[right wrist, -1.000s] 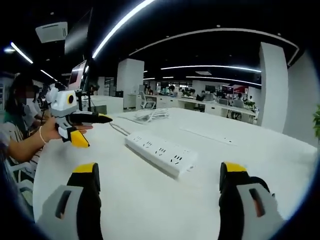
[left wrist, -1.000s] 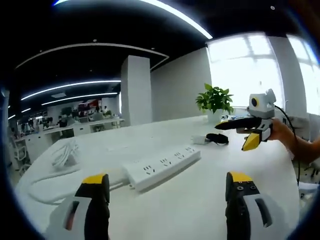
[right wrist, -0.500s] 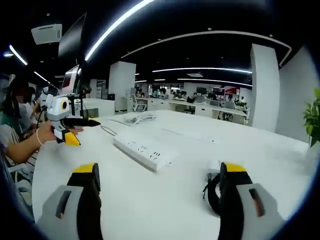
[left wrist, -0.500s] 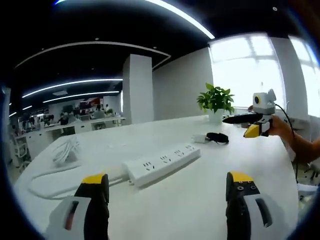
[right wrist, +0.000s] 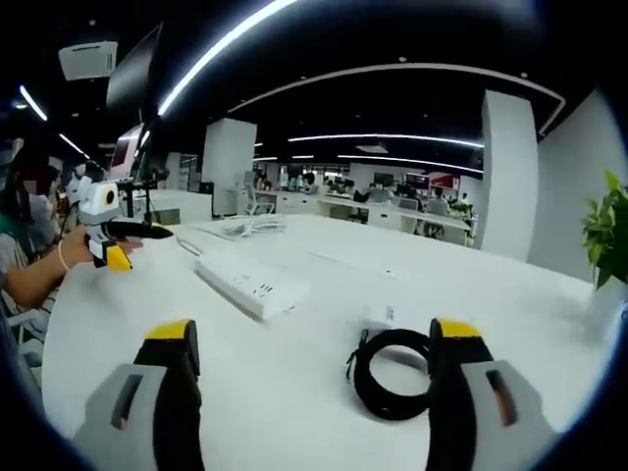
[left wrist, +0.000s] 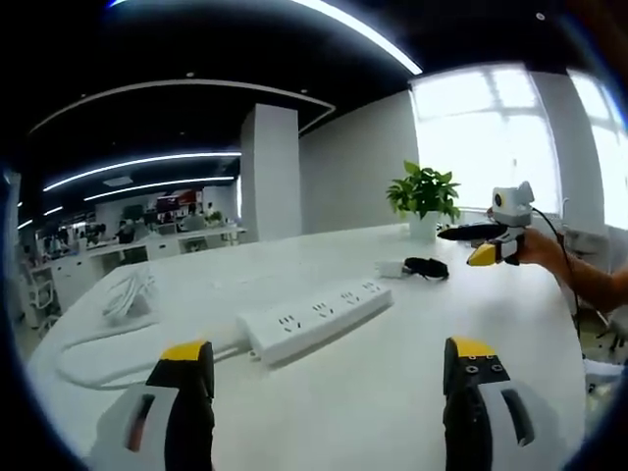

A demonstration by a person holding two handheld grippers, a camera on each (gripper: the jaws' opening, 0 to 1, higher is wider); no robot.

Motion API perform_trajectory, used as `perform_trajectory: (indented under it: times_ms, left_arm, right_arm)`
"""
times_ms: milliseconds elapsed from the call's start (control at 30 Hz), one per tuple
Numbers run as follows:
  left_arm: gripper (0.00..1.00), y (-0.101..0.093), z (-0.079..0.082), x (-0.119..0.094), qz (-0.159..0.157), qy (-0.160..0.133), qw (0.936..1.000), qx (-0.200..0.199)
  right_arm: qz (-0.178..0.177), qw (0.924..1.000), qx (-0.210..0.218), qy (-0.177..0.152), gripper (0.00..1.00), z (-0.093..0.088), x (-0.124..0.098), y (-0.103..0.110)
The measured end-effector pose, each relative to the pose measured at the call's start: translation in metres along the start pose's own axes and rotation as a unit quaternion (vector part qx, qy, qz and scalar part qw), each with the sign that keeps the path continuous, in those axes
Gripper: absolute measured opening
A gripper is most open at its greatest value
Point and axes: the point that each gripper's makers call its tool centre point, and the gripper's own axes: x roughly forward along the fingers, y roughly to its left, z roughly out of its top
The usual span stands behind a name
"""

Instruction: Straighten the power strip on the desk, plug the charger into it

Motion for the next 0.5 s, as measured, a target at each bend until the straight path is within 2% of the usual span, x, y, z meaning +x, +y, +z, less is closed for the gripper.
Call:
perform_trajectory:
  times_ms: [200,500]
  left_arm:
    - [0.99,0.001,0.000,0.000,0.001,0.000,1.0000,0.000]
    - [0.99,0.000,-0.002,-0.001,0.001,0.002,1.0000,0.001]
  right_arm:
    - [-0.001,0.9998,-0.020,-0.006,0.95,0.001,-0.002,-0.008]
    - [0.008,0.9997,-0.024,-0.001,0.94,-0.005,0.003,-0.017]
